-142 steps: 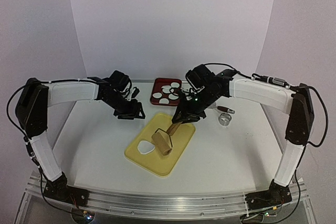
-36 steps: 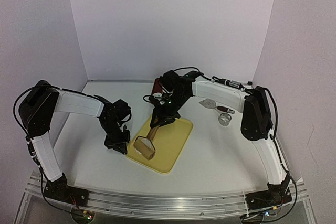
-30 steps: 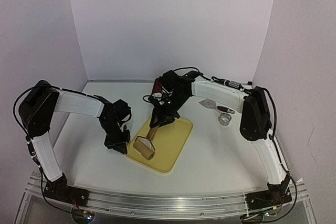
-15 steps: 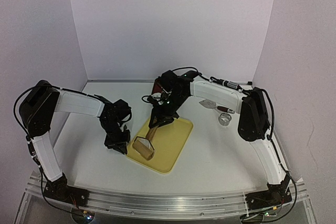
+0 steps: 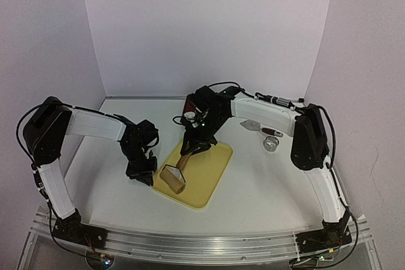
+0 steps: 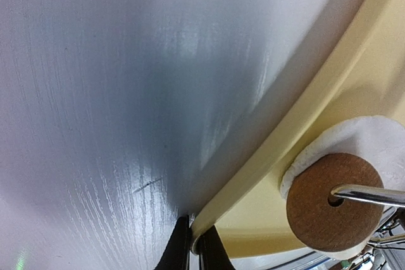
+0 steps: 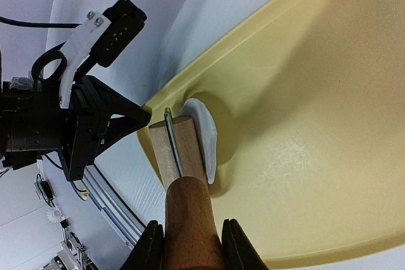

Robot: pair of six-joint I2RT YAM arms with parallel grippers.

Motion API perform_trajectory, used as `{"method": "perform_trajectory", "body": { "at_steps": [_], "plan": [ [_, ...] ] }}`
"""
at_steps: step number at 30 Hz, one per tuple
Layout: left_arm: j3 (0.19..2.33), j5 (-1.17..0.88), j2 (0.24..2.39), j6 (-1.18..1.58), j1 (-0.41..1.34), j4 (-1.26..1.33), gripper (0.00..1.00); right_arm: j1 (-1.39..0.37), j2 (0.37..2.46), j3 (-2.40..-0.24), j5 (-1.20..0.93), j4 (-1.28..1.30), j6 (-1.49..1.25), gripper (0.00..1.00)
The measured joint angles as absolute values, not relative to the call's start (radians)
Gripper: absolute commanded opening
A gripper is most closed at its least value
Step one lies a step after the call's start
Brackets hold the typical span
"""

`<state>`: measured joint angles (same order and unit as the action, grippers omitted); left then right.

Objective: Roll out the dumpling wrappers from the dough

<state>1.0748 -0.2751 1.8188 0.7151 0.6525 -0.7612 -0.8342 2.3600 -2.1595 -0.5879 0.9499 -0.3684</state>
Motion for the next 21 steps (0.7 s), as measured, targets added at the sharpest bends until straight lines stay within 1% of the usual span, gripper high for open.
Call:
{"method": "perform_trajectory", "body": {
  "at_steps": [10, 21],
  "plan": [
    [1.075, -0.259, 1.818, 0.714, 0.657, -0.731, 0.0, -0.784, 2.307, -2.046, -0.619, 0.887, -0.448, 0.0],
    [1.078, -0.248, 1.818, 0.714, 0.659, -0.728, 0.0, -0.684, 2.255, -1.993, -0.56, 0.921, -0.434, 0.0]
  ]
}}
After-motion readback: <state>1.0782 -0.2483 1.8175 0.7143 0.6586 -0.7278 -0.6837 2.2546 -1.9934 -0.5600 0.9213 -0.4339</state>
